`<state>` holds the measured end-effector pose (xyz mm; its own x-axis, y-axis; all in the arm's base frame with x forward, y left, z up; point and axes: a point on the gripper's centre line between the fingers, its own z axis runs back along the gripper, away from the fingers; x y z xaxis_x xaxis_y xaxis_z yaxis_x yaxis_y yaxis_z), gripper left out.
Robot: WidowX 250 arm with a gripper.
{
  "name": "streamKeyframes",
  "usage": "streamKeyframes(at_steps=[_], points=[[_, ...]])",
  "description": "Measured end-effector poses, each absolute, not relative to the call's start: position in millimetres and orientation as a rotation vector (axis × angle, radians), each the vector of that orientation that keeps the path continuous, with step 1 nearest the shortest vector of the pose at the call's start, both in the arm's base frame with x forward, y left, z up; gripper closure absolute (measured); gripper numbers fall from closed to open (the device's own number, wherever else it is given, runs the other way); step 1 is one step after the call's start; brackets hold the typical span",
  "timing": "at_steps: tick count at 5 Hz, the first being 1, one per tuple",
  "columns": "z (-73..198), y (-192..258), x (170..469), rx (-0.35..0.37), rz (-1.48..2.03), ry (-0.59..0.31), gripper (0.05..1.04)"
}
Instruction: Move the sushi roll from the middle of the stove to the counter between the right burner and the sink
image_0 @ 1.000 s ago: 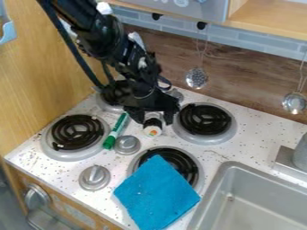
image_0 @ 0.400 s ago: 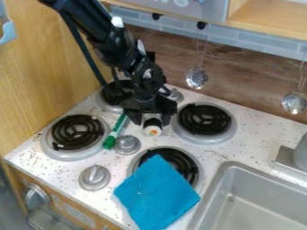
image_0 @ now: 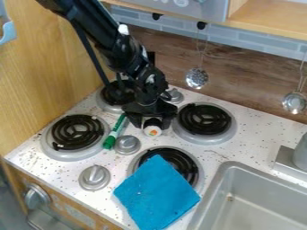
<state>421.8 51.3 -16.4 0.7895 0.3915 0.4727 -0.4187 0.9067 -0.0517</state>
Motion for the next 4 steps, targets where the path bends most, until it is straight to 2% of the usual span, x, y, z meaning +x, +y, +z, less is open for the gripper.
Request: streamKeyframes(at_steps=[2, 3, 4], points=[[-29, 53, 427, 0.068, 0.450, -0.481, 0.112], [-34, 54, 432, 0.065, 0.458, -0.484, 0.330], [-36, 55, 435, 0.069, 0.474, -0.491, 0.412]])
